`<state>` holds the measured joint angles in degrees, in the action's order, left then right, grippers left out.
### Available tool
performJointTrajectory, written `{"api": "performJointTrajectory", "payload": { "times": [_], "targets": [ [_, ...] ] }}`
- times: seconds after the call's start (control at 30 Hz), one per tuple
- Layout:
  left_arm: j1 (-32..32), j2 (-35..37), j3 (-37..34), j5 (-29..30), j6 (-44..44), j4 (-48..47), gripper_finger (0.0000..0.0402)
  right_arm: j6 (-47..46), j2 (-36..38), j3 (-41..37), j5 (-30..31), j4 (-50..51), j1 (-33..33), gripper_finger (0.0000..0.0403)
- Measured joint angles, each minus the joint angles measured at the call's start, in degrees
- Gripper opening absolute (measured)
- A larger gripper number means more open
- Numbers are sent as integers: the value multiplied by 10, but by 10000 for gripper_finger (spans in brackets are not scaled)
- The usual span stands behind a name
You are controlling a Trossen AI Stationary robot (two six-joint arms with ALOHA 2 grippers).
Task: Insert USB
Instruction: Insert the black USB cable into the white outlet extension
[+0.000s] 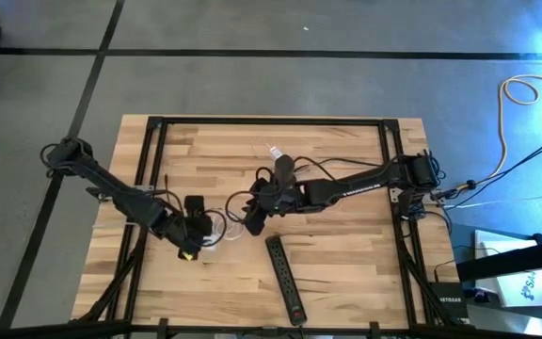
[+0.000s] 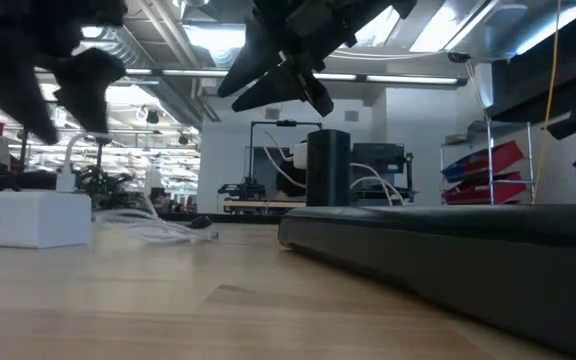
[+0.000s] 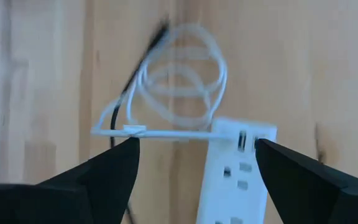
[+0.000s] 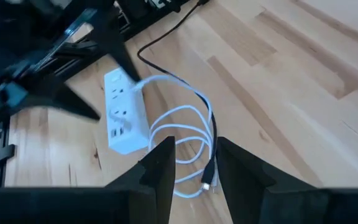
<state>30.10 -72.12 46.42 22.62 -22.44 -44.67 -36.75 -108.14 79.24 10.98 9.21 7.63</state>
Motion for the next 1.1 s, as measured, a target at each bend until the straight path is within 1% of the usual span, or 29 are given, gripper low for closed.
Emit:
{"api": "performJointTrajectory", "payload": {
  "times": [0.17,0.27,0.33,0.4,0.47,0.57,0.7,0.8,0.9,1.1],
  "targets": [
    [-24,0,11,-53,3,-114,304,0,0,0,0,1,4,99],
    [-29,0,20,-65,5,-161,304,0,0,0,0,1,4,99],
    [-29,0,24,-51,8,-183,304,0,0,0,0,1,4,99],
    [-29,0,23,-29,14,-188,304,0,0,0,1,1,4,99],
    [-32,0,14,-20,17,-192,304,0,0,0,1,1,4,99],
    [-36,0,-1,-12,16,-175,303,2,0,0,4,1,7,99],
    [-36,0,-16,29,18,-164,300,10,0,0,16,0,8,99],
    [-36,0,-18,41,17,-166,297,11,0,0,18,0,8,99],
    [-36,0,-18,34,16,-165,274,11,0,0,21,0,8,99],
    [-36,0,-21,13,21,-153,191,11,0,0,21,0,7,99]
  ]
}}
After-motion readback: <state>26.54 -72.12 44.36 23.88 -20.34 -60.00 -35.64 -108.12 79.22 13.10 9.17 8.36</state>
